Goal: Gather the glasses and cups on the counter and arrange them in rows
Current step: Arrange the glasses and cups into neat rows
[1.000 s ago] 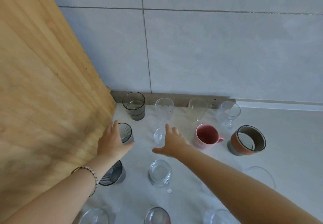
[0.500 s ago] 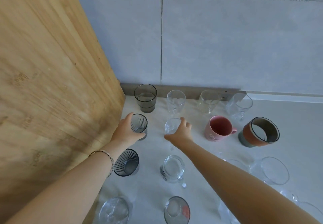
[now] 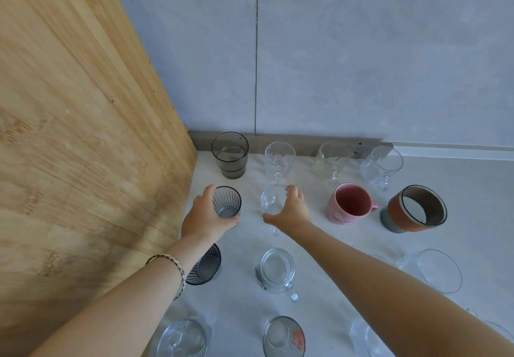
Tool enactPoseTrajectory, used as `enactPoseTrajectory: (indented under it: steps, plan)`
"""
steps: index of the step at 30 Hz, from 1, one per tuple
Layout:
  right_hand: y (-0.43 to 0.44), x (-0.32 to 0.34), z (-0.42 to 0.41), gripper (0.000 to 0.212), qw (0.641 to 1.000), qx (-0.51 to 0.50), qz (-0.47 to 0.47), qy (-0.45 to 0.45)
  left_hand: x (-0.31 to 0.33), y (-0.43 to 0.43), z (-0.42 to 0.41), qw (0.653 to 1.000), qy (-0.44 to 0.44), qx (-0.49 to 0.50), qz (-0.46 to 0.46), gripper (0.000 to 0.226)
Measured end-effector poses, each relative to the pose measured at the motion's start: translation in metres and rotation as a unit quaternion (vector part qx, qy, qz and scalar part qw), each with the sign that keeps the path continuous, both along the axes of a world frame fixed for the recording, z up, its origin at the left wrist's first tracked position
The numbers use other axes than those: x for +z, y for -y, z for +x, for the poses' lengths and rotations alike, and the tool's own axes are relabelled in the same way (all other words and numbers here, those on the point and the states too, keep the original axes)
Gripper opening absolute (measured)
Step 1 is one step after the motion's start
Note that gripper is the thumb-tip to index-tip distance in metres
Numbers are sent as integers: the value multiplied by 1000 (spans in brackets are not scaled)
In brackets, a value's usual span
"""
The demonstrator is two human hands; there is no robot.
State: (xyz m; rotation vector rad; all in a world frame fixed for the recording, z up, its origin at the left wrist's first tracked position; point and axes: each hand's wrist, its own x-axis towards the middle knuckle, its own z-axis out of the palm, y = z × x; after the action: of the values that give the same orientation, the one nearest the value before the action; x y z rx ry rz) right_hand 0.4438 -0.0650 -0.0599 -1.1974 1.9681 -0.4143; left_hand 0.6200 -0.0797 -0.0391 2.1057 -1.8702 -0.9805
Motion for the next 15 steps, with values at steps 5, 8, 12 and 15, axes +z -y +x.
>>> enactPoseTrajectory:
  steps: [5, 8, 12, 15]
  plan:
    - [-3, -1, 3, 93, 1000, 8, 7, -24, 1, -2, -5, 1000, -8, 13, -6, 84]
    - [-9, 1, -1, 110, 999, 34, 20, -9, 1, -2, -9, 1000, -4, 18, 2, 86]
    - [-26, 18, -27, 101, 996, 84, -20, -11, 1, 2, -14, 1000, 2, 15, 9, 83]
    - [-48, 35, -64, 71, 991, 111, -55, -56, 0, 5, -20, 999, 6, 23, 21, 84]
